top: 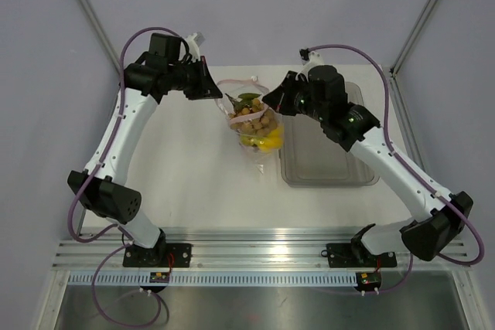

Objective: Place the food in the zip-top bag and seal the zipper
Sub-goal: Adjust the zipper food storage bag at the center of the board.

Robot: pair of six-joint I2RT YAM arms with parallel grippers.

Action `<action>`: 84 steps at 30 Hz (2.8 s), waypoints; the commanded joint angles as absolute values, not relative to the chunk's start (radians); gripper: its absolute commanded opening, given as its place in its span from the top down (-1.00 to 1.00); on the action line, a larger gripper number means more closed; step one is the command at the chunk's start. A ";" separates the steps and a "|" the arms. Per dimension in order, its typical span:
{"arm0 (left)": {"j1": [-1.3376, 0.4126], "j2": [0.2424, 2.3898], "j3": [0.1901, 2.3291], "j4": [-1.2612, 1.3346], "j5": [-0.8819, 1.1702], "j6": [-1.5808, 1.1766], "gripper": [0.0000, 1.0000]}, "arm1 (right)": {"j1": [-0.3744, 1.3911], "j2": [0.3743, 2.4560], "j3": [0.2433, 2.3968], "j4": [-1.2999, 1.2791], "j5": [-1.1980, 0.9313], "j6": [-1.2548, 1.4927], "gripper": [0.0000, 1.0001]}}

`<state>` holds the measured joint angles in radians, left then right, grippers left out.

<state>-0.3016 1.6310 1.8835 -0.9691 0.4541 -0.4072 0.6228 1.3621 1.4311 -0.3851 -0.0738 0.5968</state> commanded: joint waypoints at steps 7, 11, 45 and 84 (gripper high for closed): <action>-0.311 1.640 1.954 -0.969 0.471 -0.370 1.00 | 0.621 1.548 1.666 -0.433 -0.100 0.525 1.00; -0.311 1.572 1.859 -0.875 0.486 -0.399 1.00 | 0.621 1.511 1.613 -0.410 -0.060 0.505 1.00; -0.313 1.608 2.018 -0.867 0.562 -0.431 1.00 | 0.624 1.468 1.626 -0.381 -0.107 0.523 1.00; -0.319 1.436 1.655 -0.759 0.647 -0.429 1.00 | 0.686 1.531 1.502 -0.354 -0.046 0.493 1.00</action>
